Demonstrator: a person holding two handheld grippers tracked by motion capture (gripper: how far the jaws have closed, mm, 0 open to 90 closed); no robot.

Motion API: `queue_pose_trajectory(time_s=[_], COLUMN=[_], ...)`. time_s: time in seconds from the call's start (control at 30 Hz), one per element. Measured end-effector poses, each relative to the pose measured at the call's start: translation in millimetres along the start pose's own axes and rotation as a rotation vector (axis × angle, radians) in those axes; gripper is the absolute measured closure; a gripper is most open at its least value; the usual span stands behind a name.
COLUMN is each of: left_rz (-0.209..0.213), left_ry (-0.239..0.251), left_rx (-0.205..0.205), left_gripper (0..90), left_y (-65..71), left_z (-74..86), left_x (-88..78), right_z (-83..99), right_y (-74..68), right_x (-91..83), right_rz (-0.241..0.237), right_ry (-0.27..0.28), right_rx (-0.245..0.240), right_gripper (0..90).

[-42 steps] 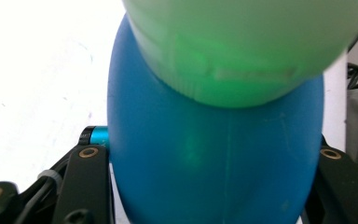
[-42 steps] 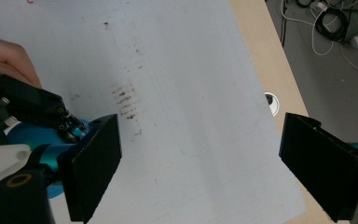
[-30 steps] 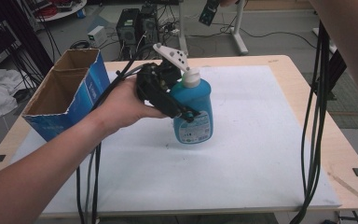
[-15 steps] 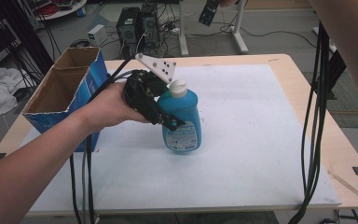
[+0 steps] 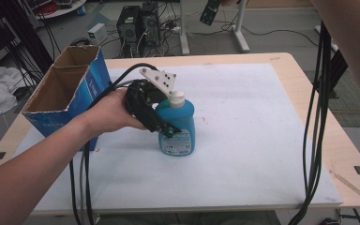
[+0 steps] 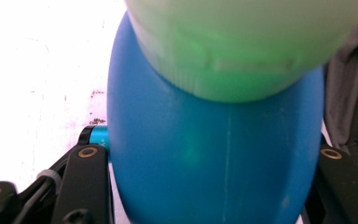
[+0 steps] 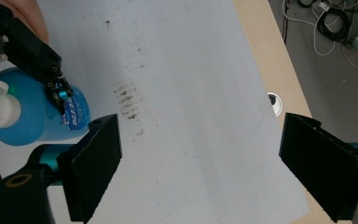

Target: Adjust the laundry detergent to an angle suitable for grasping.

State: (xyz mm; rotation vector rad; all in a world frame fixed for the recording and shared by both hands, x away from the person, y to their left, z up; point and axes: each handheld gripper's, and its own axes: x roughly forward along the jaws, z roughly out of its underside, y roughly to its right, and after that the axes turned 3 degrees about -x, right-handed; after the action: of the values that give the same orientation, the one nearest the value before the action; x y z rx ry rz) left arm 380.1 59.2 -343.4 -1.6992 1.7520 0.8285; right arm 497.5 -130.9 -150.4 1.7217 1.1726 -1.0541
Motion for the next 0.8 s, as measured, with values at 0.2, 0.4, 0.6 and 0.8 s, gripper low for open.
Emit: queue_pose_trajectory(time_s=[0.2,0.4,0.6,0.8], left_rz=[-0.003,-0.006,-0.008,-0.016], left_ry=[-0.006,-0.002,-0.008,-0.02], left_rx=[0.002,-0.005,-0.006,-0.017], left_gripper=[43.4,43.3,43.1,42.6], left_y=[-0.1,0.9,1.4,1.7], left_z=[-0.6,-0.5,-1.0,-1.8], left_x=[-0.1,0.4,0.3,-0.1], right_z=[-0.2,-0.8,-1.4,-2.0], right_y=[-1.1,-1.4,-1.7,-1.9], right_x=[0.4,0.2,0.9,1.1], right_rz=[-0.001,-0.001,-0.003,-0.002], right_ry=[-0.003,0.002,-0.002,0.0], right_rx=[0.002,-0.004,-0.004,-0.004], right_gripper=[12.5,12.5,12.5,12.5])
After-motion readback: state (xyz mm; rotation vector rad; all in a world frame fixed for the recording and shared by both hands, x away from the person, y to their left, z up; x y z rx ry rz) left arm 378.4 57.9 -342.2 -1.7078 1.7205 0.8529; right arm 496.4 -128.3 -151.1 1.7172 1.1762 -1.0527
